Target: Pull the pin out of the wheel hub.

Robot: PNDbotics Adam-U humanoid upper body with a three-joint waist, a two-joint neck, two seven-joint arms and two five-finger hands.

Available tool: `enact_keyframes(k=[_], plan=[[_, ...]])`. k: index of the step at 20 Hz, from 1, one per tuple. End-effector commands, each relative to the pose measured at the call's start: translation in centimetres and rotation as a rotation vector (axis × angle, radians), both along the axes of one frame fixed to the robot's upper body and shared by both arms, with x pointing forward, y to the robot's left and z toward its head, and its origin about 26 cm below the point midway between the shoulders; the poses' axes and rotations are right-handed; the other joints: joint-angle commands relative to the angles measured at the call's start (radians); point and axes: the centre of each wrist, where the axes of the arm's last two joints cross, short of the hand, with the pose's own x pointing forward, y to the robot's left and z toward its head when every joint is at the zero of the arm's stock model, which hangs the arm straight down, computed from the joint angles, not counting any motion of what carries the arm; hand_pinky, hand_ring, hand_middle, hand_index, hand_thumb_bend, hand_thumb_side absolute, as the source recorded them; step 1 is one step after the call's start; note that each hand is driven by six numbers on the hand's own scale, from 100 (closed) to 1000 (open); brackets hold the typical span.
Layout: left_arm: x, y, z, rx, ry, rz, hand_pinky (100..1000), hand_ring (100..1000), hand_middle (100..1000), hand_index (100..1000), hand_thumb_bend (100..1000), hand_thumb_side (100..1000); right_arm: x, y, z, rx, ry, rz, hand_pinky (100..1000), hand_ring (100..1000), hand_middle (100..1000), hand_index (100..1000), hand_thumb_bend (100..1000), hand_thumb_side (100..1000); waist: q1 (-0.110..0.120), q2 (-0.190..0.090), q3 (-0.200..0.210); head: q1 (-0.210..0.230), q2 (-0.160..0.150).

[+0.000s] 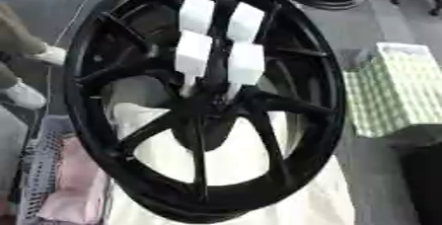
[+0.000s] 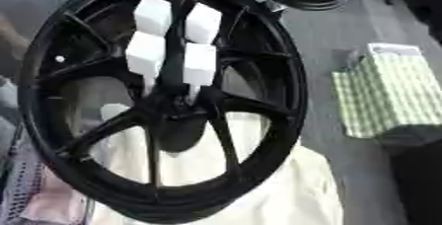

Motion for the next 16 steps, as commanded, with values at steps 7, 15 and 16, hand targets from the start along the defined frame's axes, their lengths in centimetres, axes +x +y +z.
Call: enact_keyframes(k=[7,15,16], plan=[[-0.28,0.41,0.82,0.027,-0.028,0.014,783,635,621,792,126,690,-0.6,-0.11,0.96,0.057,0.001,-0.046,838,924,870,862,100,100,0.011,-0.016,0.0,0.002,-0.003],[-0.28,0.4,0.79,0.027,-0.026,0.014,783,634,620,792,127,690,-0.48,-0.06,0.67,0.062,0.038,-0.049,852,926,847,842,100,100,0.009,-0.018,0.003,0.002,-0.006],[-0.28,0.4,0.78,0.027,-0.026,0.014,783,634,620,792,128,690,-0.46,-0.07,0.62,0.053,0.044,-0.051,850,919,835,831,100,100,0.009,-0.018,0.003,0.002,-0.006]])
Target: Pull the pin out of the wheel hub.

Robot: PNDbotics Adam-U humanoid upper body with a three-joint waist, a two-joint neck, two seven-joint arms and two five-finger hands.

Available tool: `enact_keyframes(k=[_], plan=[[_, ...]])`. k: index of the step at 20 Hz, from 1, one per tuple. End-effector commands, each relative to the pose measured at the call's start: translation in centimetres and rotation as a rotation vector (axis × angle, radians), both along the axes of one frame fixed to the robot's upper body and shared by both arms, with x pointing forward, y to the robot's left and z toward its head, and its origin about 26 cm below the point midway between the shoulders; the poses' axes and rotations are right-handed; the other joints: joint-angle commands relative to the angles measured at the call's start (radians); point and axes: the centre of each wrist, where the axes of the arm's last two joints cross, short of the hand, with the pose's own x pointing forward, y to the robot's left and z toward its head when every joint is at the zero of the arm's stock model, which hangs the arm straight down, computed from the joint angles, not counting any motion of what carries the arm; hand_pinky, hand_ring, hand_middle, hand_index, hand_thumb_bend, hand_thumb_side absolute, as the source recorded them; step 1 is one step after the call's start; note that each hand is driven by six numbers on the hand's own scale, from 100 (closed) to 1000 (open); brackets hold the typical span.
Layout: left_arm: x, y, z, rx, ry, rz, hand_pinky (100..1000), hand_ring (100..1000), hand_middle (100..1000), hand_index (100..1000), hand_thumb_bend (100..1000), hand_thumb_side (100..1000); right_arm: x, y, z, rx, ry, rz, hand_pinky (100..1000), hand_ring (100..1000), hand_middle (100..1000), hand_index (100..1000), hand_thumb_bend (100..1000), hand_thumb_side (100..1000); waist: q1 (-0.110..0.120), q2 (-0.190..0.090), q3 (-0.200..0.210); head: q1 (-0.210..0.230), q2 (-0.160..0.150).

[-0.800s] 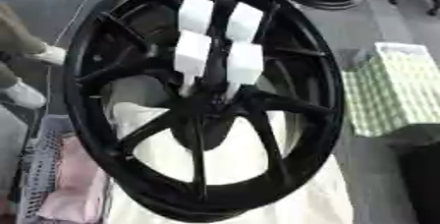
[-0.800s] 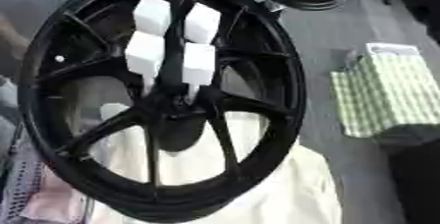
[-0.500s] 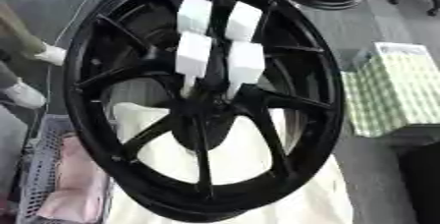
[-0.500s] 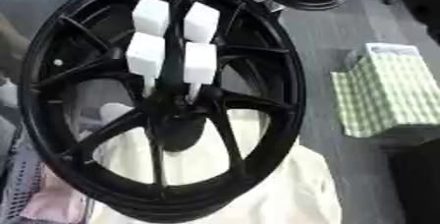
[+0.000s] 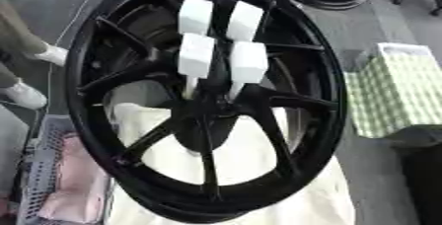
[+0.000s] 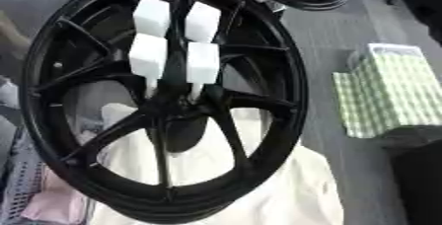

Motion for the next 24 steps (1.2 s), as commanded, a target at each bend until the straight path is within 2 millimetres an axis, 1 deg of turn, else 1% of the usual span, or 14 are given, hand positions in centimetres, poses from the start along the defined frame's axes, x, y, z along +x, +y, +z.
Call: enact_keyframes(k=[1,3,4,5,8,12,17,21,22,23,24], plan=[[-0.3,0.4,0.8,0.021,-0.024,0.01,783,634,620,792,128,690,-0.5,-0.2,0.7,-0.007,0.056,-0.047,849,917,830,828,100,100,0.009,-0.018,-0.001,0.002,-0.005],[-0.3,0.4,0.8,0.022,-0.022,0.01,782,634,620,792,129,691,-0.5,-0.2,0.6,-0.027,0.078,-0.049,849,913,825,825,108,100,0.008,-0.019,-0.002,0.002,-0.004],[-0.3,0.4,0.8,0.022,-0.022,0.01,782,634,620,792,129,691,-0.5,-0.3,0.6,-0.036,0.09,-0.05,851,916,829,827,144,100,0.008,-0.019,-0.002,0.001,-0.004],[-0.3,0.4,0.8,0.022,-0.022,0.01,782,634,620,792,129,691,-0.5,-0.3,0.5,-0.046,0.107,-0.05,852,917,830,827,159,100,0.008,-0.019,-0.002,0.001,-0.003],[-0.3,0.4,0.8,0.022,-0.022,0.009,782,634,620,792,129,691,-0.4,-0.4,0.4,-0.083,0.159,-0.05,866,933,848,831,271,100,0.008,-0.02,-0.002,0.001,-0.003],[-0.3,0.4,0.7,0.023,-0.021,0.009,782,633,620,792,130,693,-0.3,-0.6,0.0,-0.13,0.246,-0.055,876,941,861,832,337,100,0.007,-0.019,-0.001,0.002,-0.004],[-0.3,0.4,0.8,0.025,-0.021,0.006,782,633,620,792,131,693,0.0,-1.0,-1.1,-0.156,0.34,-0.041,877,935,842,833,389,100,0.005,-0.018,0.001,0.003,-0.004],[-0.2,0.3,0.8,0.027,-0.021,0.001,782,633,620,792,132,693,0.2,-1.1,-1.7,-0.175,0.377,-0.024,888,946,861,833,359,100,0.003,-0.02,0.003,0.004,-0.007],[-0.2,0.3,0.9,0.027,-0.021,0.0,782,634,621,792,133,699,0.3,-1.1,-1.9,-0.179,0.387,-0.022,889,948,863,834,411,100,0.002,-0.02,0.004,0.004,-0.008],[-0.2,0.3,0.9,0.027,-0.021,0.0,782,634,621,792,133,693,0.3,-1.2,-2.1,-0.182,0.396,-0.021,889,948,863,833,359,100,0.002,-0.02,0.004,0.006,-0.01],[-0.2,0.3,0.9,0.027,-0.021,-0.001,782,634,621,792,133,693,0.3,-1.2,-2.2,-0.183,0.403,-0.02,889,948,863,833,359,100,0.002,-0.021,0.005,0.007,-0.011]])
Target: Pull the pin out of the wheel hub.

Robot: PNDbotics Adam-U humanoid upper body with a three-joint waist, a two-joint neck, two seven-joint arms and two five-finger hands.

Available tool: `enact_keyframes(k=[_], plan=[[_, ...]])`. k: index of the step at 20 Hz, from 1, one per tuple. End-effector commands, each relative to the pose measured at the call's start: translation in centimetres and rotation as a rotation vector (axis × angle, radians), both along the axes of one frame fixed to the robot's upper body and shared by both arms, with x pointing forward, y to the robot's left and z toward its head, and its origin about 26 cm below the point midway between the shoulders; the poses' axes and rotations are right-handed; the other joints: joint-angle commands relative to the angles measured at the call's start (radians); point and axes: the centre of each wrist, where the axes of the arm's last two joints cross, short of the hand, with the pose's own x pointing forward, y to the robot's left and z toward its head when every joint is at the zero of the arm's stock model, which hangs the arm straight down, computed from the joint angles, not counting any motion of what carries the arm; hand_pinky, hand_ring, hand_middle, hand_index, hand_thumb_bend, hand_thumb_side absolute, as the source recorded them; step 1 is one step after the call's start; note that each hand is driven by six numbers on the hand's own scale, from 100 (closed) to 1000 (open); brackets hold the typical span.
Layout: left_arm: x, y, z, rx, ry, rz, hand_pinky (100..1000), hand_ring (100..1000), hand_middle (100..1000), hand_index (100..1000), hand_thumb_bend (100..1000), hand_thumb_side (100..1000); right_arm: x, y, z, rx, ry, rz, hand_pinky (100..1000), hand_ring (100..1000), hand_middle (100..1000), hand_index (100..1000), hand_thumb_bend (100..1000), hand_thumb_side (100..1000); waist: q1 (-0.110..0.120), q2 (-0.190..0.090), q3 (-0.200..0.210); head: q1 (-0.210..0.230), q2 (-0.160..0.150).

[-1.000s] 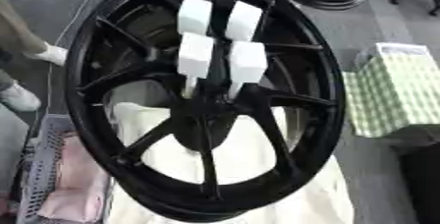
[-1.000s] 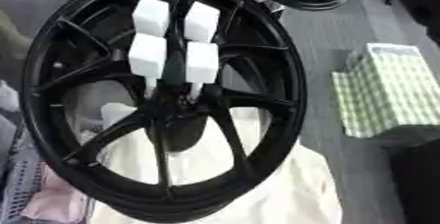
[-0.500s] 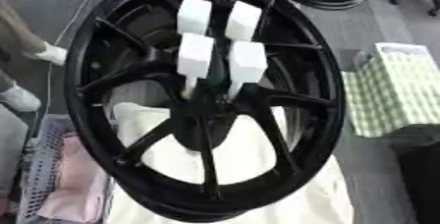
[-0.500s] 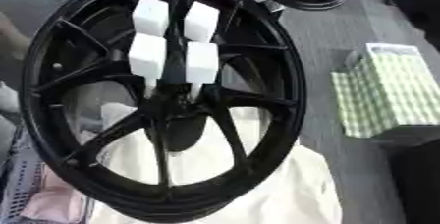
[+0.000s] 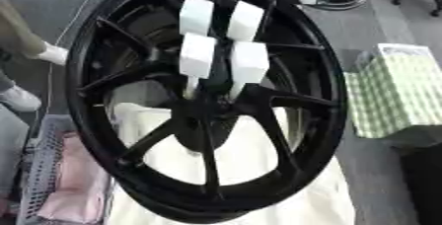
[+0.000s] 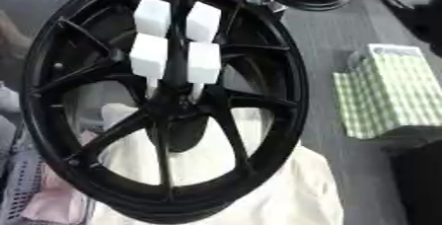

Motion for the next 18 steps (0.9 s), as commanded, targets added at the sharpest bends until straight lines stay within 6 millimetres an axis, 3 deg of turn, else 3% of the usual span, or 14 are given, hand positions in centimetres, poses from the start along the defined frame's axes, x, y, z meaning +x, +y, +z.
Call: enact_keyframes(k=[1,18], plan=[[-0.21,0.27,0.94,0.024,-0.026,0.0,783,634,621,792,133,693,-0.48,-0.47,0.64,0.018,0.127,-0.124,888,948,864,833,359,100,0.007,-0.02,0.001,0.005,-0.011],[-0.1,0.04,1.25,0.037,-0.034,-0.014,783,633,621,791,133,698,-0.37,-0.79,0.13,0.048,0.172,-0.115,885,959,874,835,339,100,-0.001,0.0,0.005,0.013,-0.025]])
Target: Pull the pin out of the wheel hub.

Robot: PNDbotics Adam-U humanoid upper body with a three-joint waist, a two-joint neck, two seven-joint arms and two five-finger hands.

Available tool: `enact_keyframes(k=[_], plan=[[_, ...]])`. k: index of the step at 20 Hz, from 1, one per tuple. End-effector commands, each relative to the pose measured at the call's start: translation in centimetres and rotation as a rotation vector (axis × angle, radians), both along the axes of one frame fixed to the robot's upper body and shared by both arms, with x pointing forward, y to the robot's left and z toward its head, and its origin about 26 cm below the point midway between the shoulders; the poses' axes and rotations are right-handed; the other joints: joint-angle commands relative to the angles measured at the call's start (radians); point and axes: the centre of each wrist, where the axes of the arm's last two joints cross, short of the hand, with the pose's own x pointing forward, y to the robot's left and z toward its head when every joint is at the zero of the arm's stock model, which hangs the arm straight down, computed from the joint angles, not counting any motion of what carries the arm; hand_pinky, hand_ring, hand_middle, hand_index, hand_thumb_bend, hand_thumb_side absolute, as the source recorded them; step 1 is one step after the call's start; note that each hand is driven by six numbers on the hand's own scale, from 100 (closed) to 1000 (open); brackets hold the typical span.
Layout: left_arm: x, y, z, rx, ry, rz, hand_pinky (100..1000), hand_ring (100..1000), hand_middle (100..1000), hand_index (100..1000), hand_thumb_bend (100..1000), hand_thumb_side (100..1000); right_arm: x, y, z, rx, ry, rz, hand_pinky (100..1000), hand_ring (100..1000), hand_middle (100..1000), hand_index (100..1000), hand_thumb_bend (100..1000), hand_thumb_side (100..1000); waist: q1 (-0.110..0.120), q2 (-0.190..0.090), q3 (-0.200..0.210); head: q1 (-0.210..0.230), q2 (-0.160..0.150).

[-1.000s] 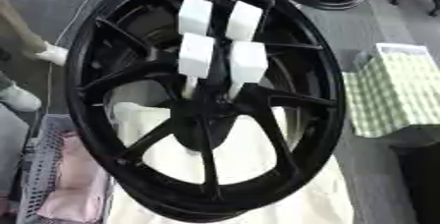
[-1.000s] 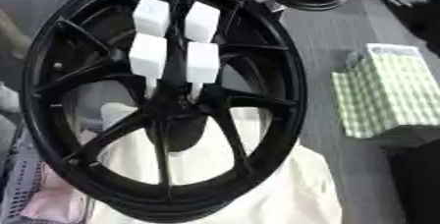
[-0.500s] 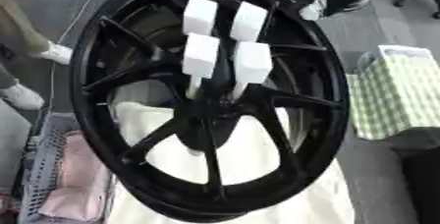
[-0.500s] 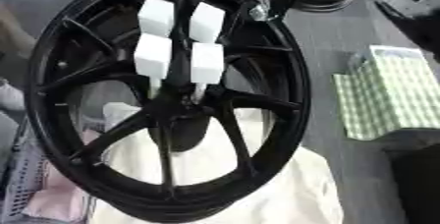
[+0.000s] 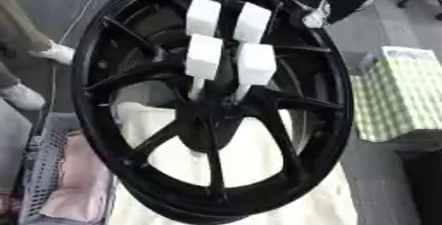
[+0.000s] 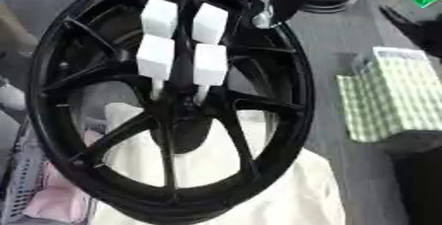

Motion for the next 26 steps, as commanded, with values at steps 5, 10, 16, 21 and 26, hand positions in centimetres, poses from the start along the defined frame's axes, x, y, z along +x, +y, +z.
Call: enact_keyframes(k=[5,10,16,21,26], plan=[[-0.2,0.1,1.1,0.037,-0.035,-0.008,783,632,621,791,131,701,-0.5,-0.2,1.0,0.04,0.057,-0.113,881,961,872,838,325,100,0.006,-0.002,0.006,0.002,-0.02],[-0.1,0.1,1.2,0.042,-0.04,-0.009,783,631,620,791,130,706,-0.5,-0.2,1.0,0.073,0.041,-0.107,875,958,865,840,328,100,0.003,0.014,0.011,0.004,-0.03],[0.0,-0.1,1.4,0.049,-0.048,-0.014,784,631,620,791,128,708,-0.5,0.0,1.1,0.097,0.026,-0.091,868,953,858,838,316,100,-0.001,0.028,0.015,0.005,-0.043],[-0.1,0.0,1.4,0.053,-0.045,-0.012,784,631,621,791,129,709,-0.7,0.1,1.8,0.14,-0.002,-0.087,848,936,834,840,201,100,-0.002,0.03,0.012,0.008,-0.038],[-0.1,0.0,1.3,0.058,-0.04,-0.012,785,632,621,791,129,708,-0.9,0.1,2.4,0.204,-0.053,-0.106,832,918,800,853,100,212,-0.004,0.025,0.006,0.011,-0.027]])
